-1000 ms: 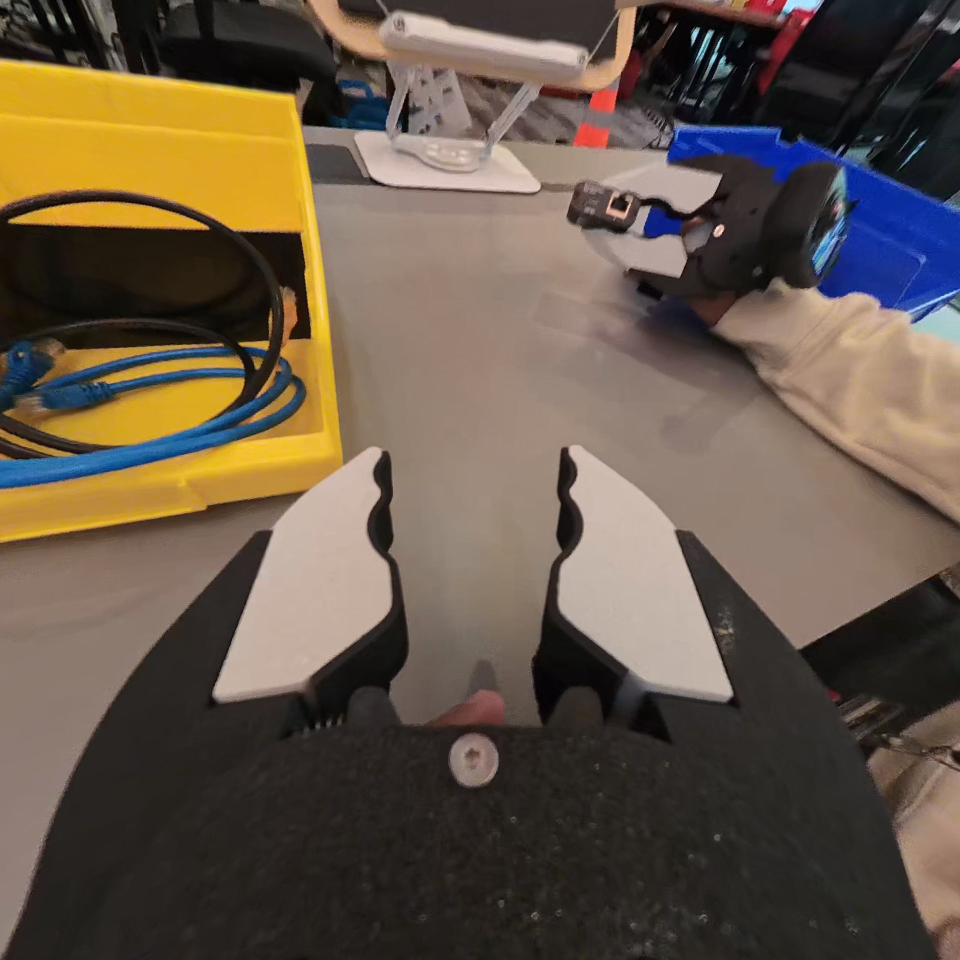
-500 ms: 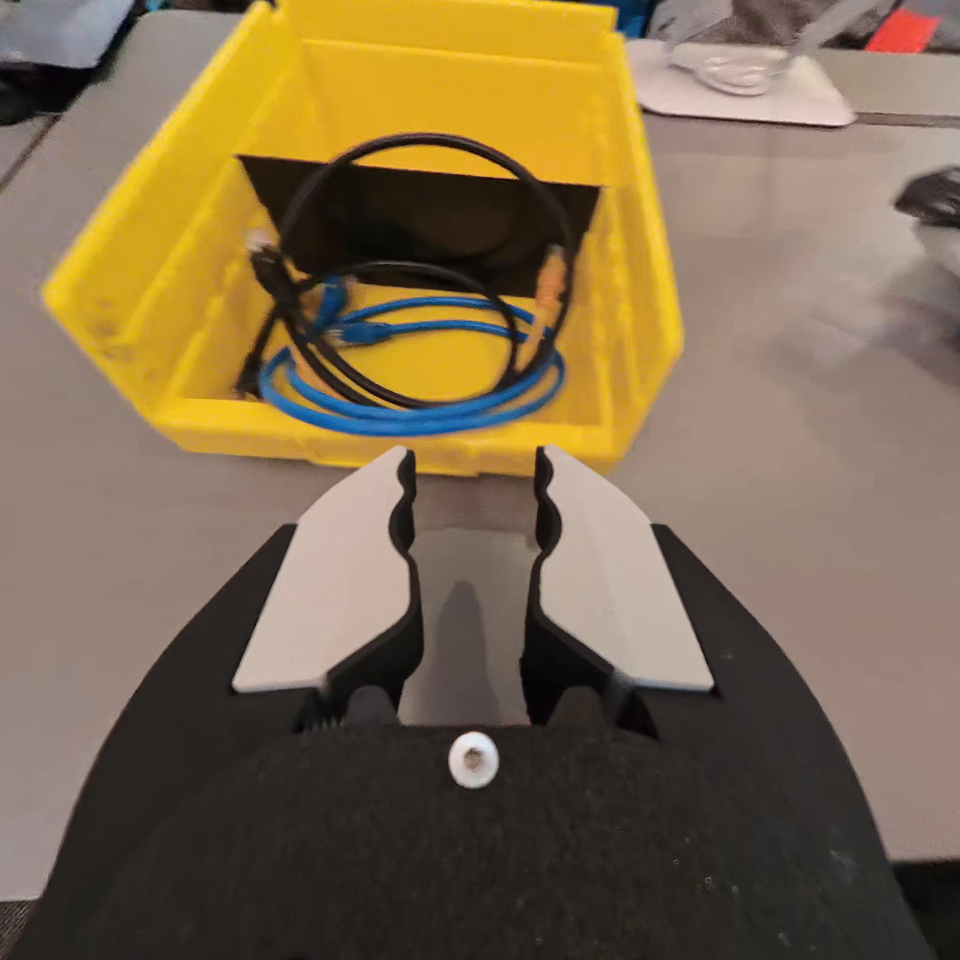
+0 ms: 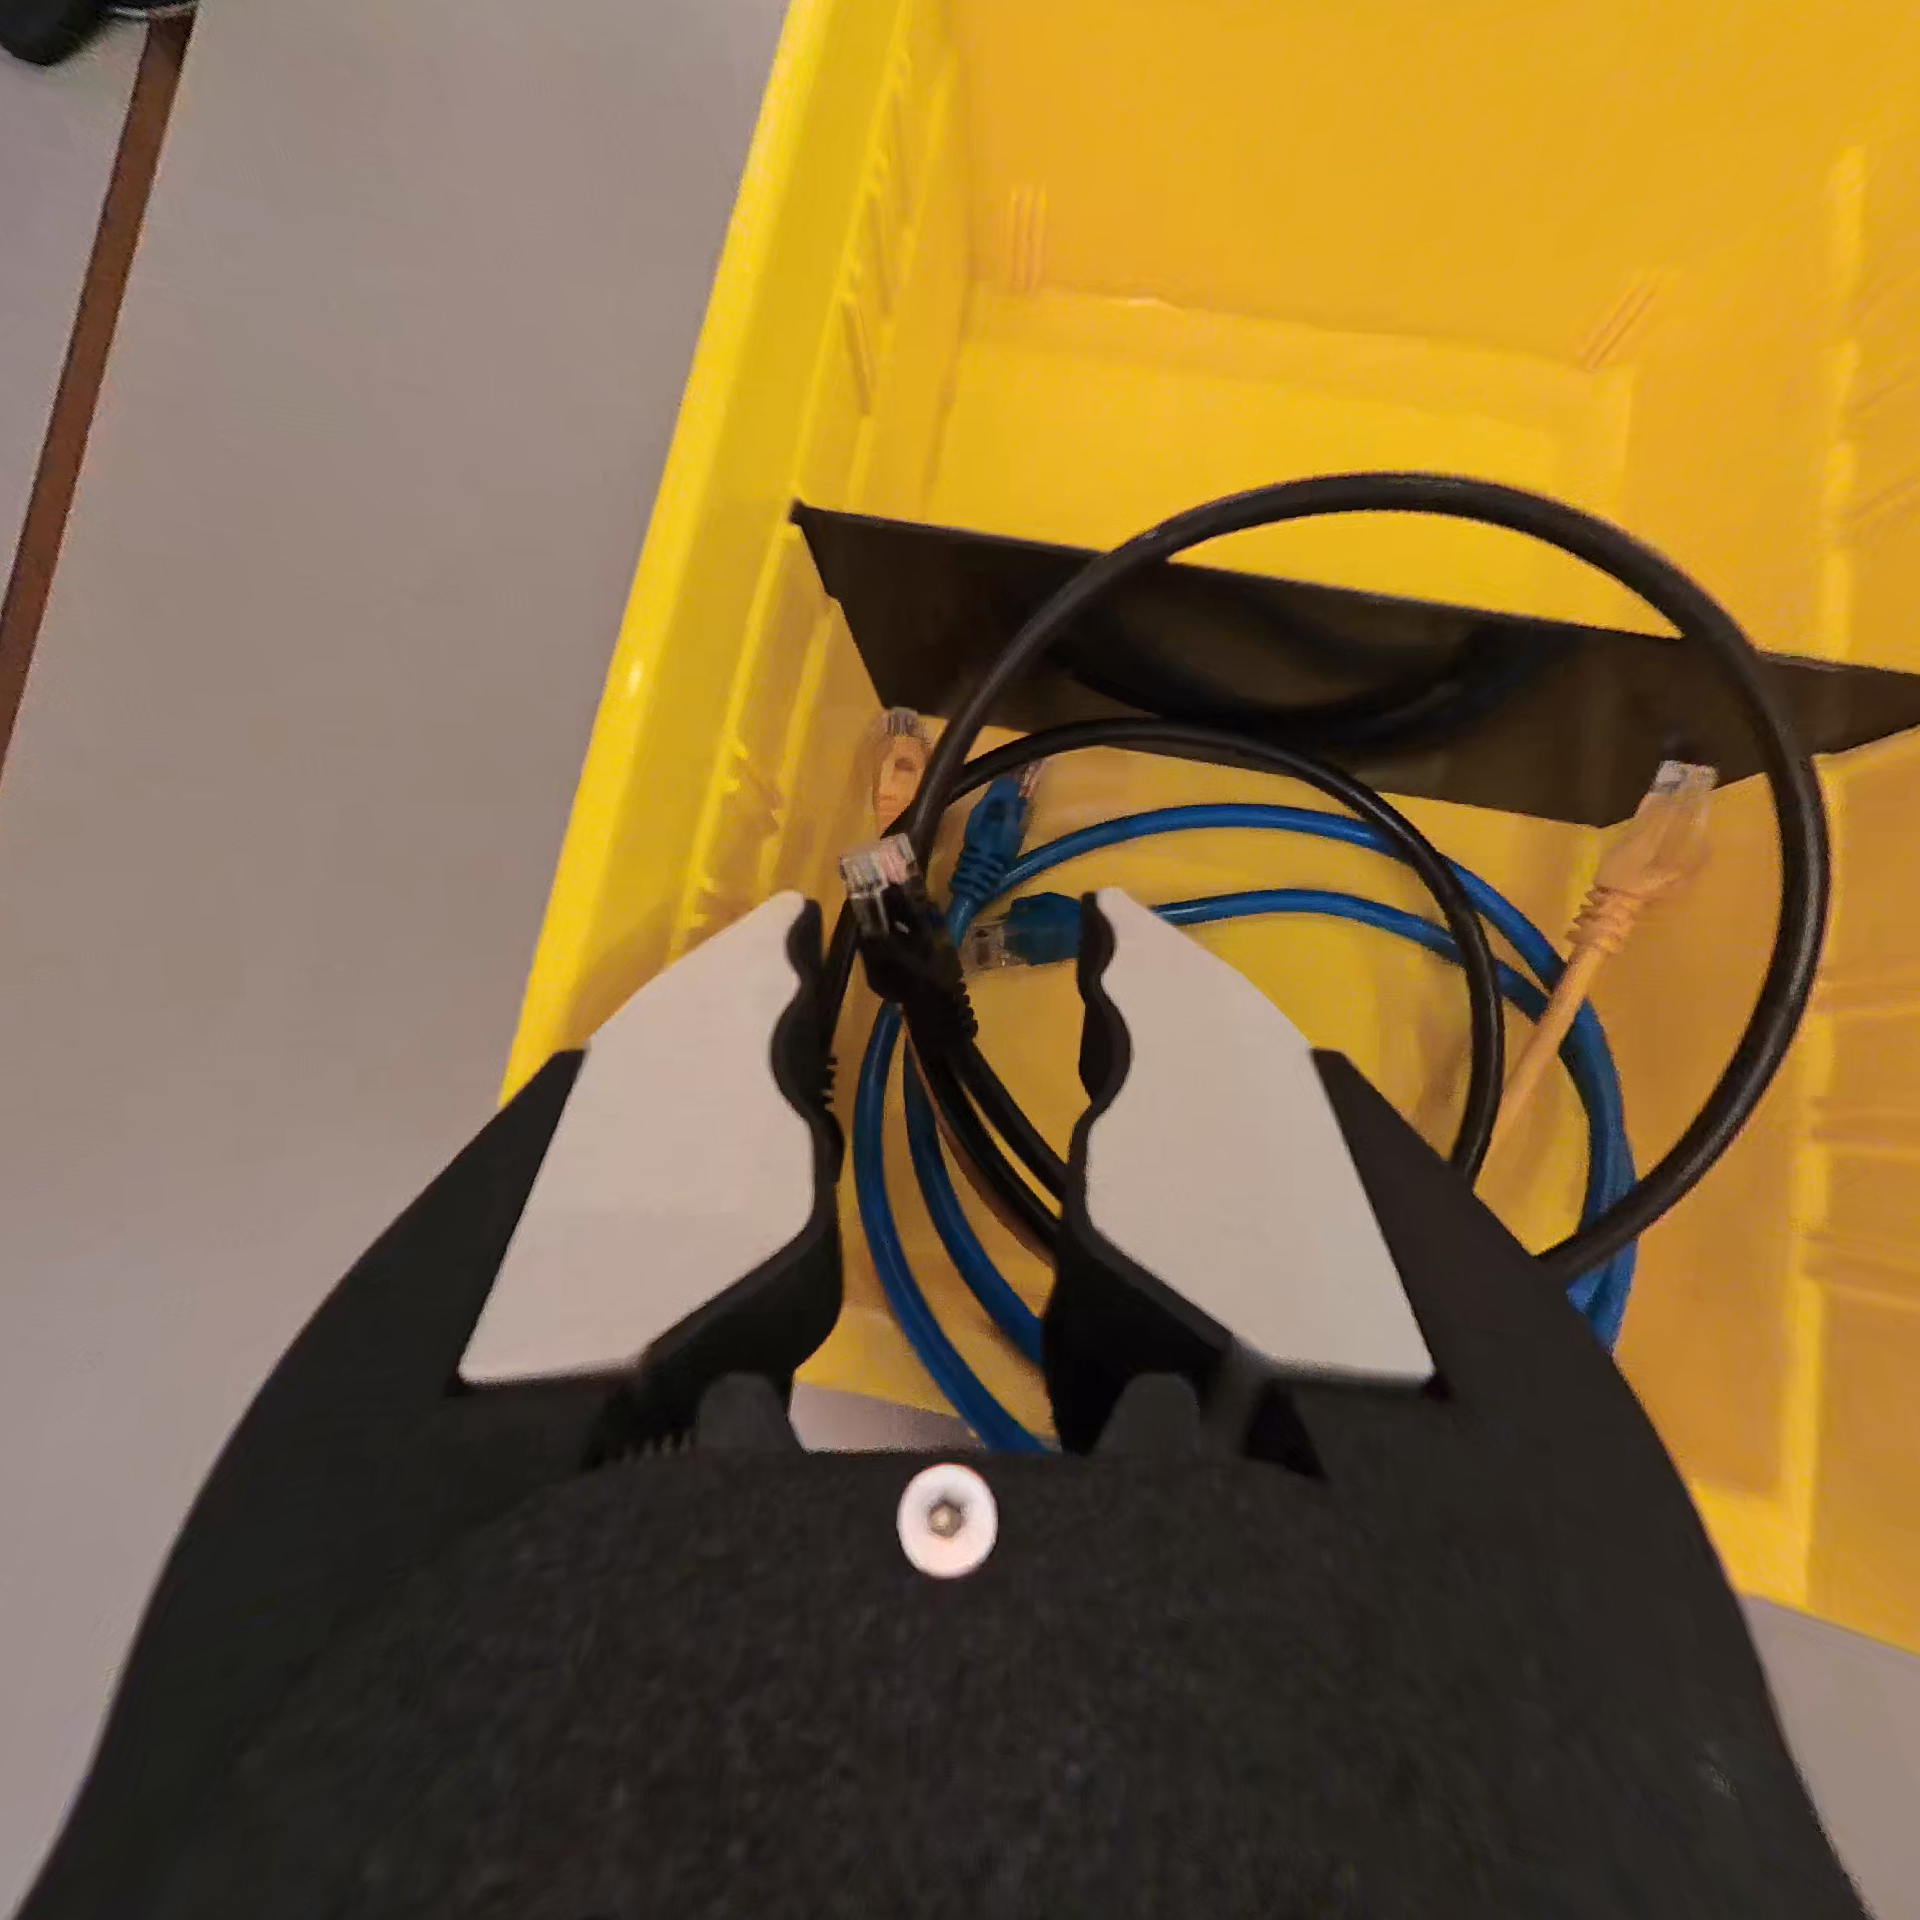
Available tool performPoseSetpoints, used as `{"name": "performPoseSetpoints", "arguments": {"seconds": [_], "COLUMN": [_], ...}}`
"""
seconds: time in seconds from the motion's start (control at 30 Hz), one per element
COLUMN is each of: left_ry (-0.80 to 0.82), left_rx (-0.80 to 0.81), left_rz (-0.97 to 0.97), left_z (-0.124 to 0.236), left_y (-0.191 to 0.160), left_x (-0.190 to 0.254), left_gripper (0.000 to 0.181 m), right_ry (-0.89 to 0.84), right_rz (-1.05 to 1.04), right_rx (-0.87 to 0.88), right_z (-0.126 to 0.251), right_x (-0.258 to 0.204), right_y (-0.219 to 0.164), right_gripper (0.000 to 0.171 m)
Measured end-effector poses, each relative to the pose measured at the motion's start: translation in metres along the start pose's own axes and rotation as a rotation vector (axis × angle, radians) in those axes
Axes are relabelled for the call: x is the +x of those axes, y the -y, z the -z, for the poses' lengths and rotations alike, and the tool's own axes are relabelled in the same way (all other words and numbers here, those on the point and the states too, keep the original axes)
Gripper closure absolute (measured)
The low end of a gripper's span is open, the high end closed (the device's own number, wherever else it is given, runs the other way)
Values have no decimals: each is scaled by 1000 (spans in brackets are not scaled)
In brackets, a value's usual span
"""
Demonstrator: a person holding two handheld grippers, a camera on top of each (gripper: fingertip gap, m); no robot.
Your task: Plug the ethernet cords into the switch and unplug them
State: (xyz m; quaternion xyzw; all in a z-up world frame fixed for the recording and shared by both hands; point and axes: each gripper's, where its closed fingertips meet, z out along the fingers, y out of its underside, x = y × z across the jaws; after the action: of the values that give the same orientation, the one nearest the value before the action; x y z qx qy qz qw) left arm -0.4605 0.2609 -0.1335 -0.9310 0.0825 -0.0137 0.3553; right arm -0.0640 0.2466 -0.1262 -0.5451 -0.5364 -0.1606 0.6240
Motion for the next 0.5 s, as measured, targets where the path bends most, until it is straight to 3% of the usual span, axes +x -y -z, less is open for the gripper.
{"name": "performPoseSetpoints", "arguments": {"seconds": [0.07, 0.23, 0.37, 0.5], "left_ry": [40, 20, 48, 43], "left_rx": [-46, -51, 133, 373], "left_rz": [-40, -109, -190, -295], "left_z": [-5, -7, 40, 118], "left_y": [-5, -4, 48, 124], "left_x": [-3, 2, 7, 27], "left_gripper": [158, 165, 167, 167], "right_ry": [11, 14, 12, 11], "right_rz": [-4, -7, -8, -10], "right_rx": [0, 0, -3, -2], "right_z": [-1, -2, -2, -1], "right_x": [-1, -1, -1, -1], "right_y": [0, -1, -1, -1], "right_gripper": [147, 147, 147, 147]}}
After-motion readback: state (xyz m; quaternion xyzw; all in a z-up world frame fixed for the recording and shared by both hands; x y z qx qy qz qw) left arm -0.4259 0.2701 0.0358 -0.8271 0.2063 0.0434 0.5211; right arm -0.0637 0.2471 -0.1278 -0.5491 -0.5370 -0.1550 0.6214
